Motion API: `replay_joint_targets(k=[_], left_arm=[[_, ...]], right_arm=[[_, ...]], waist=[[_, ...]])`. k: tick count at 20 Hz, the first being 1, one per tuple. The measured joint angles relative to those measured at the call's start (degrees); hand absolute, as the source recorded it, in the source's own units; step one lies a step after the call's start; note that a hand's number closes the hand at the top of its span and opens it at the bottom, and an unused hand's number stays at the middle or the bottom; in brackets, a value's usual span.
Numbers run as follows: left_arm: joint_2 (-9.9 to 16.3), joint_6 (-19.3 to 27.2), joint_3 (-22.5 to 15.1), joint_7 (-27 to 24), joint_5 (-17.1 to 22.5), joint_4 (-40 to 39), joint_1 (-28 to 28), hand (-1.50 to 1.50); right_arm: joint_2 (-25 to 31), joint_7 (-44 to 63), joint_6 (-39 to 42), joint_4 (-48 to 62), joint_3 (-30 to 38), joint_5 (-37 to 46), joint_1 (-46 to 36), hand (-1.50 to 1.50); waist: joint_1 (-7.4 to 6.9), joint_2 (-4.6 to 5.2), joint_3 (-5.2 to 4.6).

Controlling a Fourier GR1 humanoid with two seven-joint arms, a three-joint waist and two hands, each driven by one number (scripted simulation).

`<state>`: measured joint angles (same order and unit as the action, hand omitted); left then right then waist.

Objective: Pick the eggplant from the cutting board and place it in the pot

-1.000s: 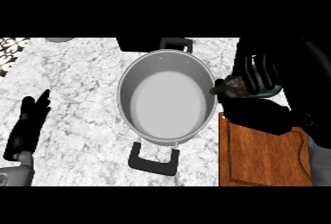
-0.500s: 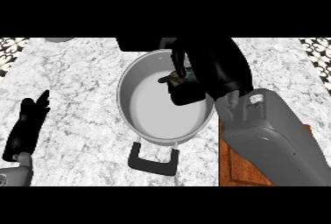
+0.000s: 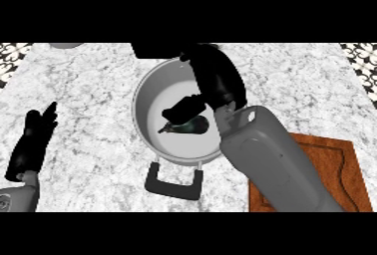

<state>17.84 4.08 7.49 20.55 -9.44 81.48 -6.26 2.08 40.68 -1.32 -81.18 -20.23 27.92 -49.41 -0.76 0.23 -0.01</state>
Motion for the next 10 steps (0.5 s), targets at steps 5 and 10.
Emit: replay_joint_targets(k=[5,10], left_arm=[[0.1,-0.2,0.1,0.5,-0.2,-0.1,-0.5,0.00],[-0.2,-0.3,0.6,1.0,0.1,1.1,0.6,0.00]], right_arm=[[-1.4,-5.5,-11.0,0.3,3.8,-2.5,2.2,-1.50],[-0.1,-10.2,-15.8,-1.4,11.0,-4.6,4.8,-1.50]], waist=[[0.05,-0.01,0.03],[0.42,-0.16,0.04]])
